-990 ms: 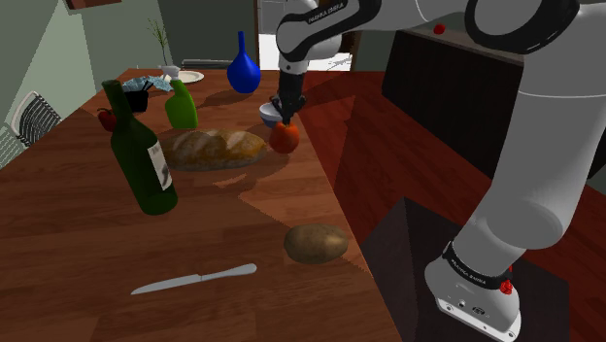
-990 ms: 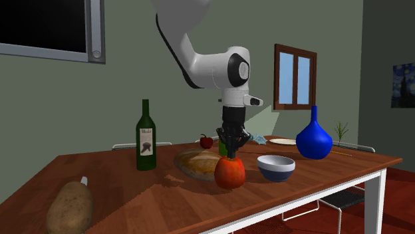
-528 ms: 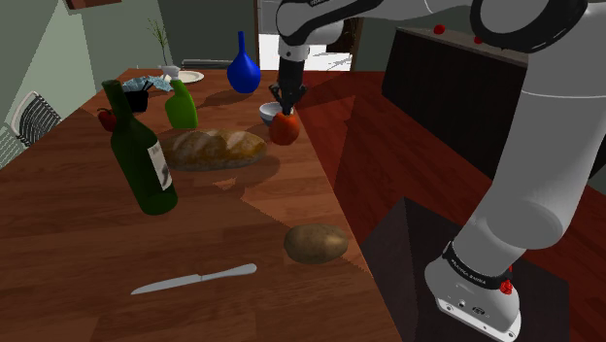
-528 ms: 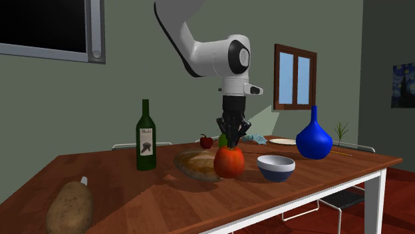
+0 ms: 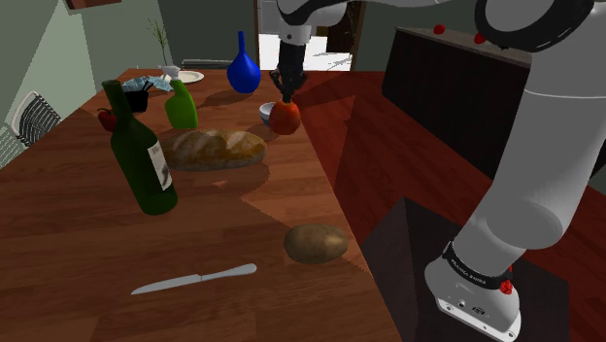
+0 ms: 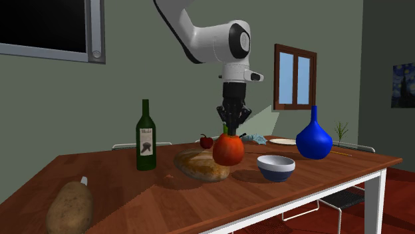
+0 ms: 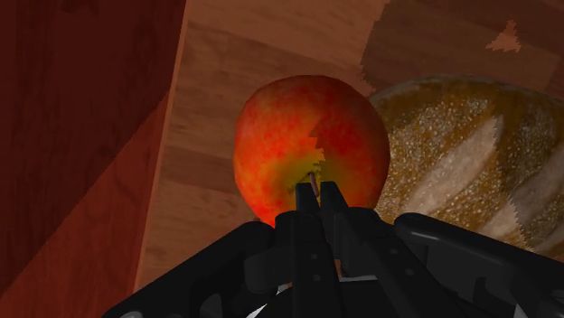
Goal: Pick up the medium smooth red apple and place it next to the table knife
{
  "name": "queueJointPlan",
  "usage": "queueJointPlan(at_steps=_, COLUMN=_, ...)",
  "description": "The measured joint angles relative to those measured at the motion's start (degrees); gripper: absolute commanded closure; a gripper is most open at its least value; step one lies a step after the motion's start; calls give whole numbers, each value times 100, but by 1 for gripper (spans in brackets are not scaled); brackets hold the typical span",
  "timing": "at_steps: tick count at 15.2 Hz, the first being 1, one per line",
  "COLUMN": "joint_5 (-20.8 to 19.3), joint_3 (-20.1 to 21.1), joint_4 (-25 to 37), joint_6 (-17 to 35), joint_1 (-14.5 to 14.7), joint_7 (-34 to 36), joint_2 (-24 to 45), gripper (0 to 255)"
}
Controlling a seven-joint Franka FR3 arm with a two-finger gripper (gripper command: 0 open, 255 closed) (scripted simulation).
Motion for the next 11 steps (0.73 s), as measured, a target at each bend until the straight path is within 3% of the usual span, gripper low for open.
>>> queueJointPlan(at_steps=11, joint_5=-16, joint_3=1, joint_4=834, joint_6=-847, joint_1=2, joint_7=65, joint_2=-16, gripper=255)
